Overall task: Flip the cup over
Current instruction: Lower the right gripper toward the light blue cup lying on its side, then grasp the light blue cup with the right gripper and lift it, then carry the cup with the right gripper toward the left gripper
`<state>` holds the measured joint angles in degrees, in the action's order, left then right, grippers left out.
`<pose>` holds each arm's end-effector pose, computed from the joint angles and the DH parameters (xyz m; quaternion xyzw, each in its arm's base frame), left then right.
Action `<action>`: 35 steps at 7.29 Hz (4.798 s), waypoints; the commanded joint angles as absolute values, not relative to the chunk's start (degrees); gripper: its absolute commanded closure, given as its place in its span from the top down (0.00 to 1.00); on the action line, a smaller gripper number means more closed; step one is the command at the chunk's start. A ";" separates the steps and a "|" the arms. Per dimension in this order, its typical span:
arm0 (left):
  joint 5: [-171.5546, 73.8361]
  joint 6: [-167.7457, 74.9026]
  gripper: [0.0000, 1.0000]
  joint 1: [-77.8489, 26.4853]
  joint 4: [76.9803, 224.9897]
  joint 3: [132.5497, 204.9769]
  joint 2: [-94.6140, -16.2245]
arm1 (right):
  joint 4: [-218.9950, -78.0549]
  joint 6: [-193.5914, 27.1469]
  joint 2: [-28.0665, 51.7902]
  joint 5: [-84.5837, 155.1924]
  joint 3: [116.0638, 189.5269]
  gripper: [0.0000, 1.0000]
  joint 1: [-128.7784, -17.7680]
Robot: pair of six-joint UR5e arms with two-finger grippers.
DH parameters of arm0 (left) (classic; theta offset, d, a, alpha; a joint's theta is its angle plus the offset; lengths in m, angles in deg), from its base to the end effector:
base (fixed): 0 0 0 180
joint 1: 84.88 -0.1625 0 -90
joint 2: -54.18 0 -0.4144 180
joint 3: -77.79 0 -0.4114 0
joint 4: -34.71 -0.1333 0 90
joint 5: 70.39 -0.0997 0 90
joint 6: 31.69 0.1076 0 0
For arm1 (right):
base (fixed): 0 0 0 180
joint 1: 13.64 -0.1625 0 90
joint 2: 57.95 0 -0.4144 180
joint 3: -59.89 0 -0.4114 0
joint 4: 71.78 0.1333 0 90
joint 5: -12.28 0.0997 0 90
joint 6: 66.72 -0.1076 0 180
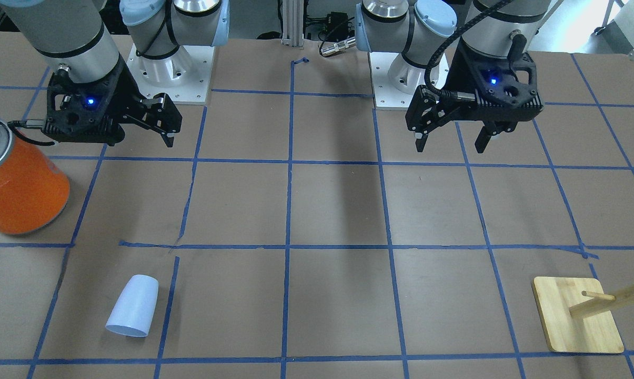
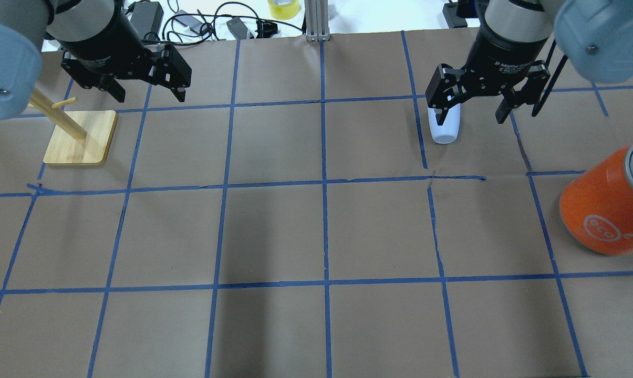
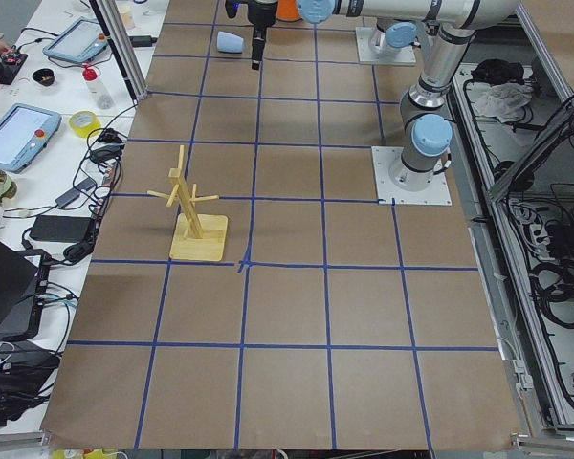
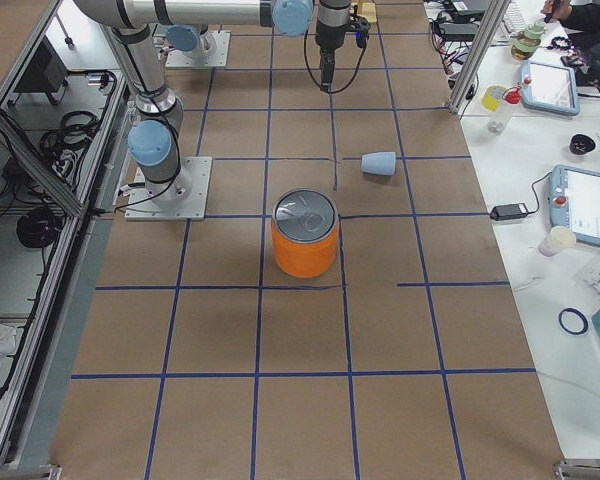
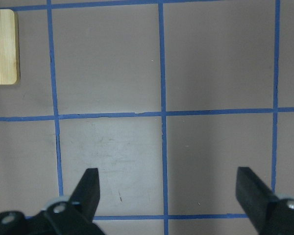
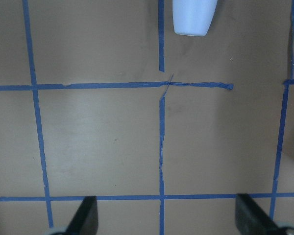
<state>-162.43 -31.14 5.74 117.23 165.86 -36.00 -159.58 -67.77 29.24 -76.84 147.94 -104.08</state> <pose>-0.1352 -0.5267 0.4993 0.0087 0.9966 -0.0805 0.0177 0.1390 -0.5244 0.4575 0.0055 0.9996 0.0268 0.0073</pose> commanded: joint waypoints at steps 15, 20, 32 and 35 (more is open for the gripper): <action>-162.59 -31.16 1.00 5.82 117.32 165.86 -36.09 | -200.52 -71.29 -3.00 -80.51 151.47 1.00 -98.90; -162.59 -31.16 1.00 5.74 117.32 165.86 -36.00 | -201.42 -58.26 -0.30 -80.01 150.33 0.11 -98.90; -162.94 -30.81 1.00 5.74 117.32 165.86 -35.91 | -202.65 -7.80 -4.85 -75.62 142.33 0.16 -125.52; -162.94 -30.37 1.00 5.74 117.41 165.86 -35.91 | -202.65 -1.89 -6.79 -75.34 142.77 0.21 -127.19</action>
<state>-162.94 -30.50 5.74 117.34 165.86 -35.91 -202.67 -5.38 -6.53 -75.41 142.47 -126.62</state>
